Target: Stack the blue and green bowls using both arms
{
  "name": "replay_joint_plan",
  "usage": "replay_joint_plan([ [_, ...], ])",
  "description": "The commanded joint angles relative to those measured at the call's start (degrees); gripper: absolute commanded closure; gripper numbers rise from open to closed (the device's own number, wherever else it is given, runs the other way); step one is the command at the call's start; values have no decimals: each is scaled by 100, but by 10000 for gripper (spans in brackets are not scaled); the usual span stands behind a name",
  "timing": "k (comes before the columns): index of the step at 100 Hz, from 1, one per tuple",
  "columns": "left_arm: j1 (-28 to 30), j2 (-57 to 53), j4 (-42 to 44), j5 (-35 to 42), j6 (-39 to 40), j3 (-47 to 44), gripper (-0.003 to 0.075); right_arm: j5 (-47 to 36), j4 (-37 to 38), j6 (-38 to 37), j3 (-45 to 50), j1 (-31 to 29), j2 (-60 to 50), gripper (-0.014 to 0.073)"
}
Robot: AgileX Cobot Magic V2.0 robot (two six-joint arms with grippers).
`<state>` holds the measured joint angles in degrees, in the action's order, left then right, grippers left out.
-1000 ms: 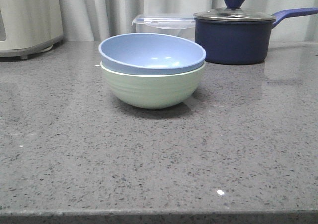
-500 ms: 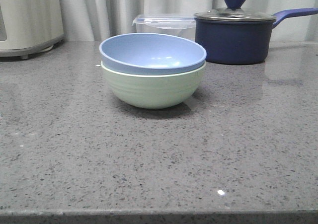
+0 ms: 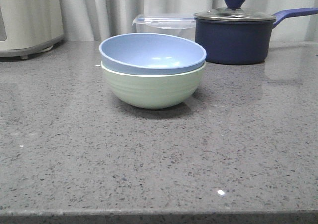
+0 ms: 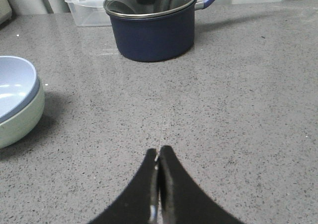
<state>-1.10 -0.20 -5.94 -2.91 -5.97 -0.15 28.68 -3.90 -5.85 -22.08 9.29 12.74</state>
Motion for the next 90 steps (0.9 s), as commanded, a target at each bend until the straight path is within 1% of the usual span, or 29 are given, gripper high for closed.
replay_joint_plan([
  [1,-9,-205,0,400,33,-227,741,-462,27,56,-136,-29,69,660],
  [23,-9,-205,0,400,33,-227,741,-462,27,56,-123,-29,69,660],
  [33,-9,-205,0,400,33,-227,741,-626,27,56,-8,-29,69,660],
  [42,-9,-205,0,400,33,-227,741,-1059,27,56,235,-29,69,660],
  [55,-9,-205,0,400,33,-227,741,-1958,27,56,666,-29,49,660],
  [71,-9,-205,0,400,33,-227,741,-2868,27,56,1321,-110,-255,660],
  [90,-9,-205,0,400,33,-227,741,-3391,27,51,2056,-376,-762,660],
])
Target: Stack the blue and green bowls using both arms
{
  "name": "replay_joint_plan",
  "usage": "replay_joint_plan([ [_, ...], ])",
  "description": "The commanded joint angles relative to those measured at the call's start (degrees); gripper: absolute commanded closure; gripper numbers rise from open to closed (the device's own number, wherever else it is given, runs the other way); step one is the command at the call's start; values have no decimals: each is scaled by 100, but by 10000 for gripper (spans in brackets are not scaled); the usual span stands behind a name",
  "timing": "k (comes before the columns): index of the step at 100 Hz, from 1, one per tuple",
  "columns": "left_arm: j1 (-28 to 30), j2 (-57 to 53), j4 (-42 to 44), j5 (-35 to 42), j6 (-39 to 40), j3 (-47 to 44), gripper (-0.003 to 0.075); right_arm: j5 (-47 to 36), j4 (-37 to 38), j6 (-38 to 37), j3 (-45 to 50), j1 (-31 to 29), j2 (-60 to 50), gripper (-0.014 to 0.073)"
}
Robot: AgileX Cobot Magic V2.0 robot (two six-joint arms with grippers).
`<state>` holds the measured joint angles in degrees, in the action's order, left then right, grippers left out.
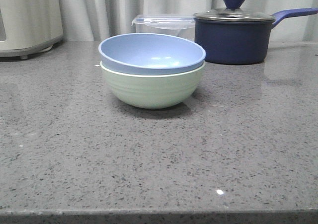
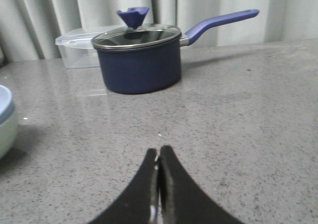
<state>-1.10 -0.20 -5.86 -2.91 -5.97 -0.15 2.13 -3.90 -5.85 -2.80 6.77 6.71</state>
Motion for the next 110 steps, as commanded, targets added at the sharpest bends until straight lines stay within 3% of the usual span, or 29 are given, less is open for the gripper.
replay_joint_plan([
  [1,-9,-205,-8,400,33,-227,741,-742,27,51,177,-131,-204,660],
  [19,-9,-205,-8,400,33,-227,741,-485,27,51,434,-177,-857,660],
  [110,-9,-205,-8,400,33,-227,741,-503,27,51,434,-177,-835,660],
])
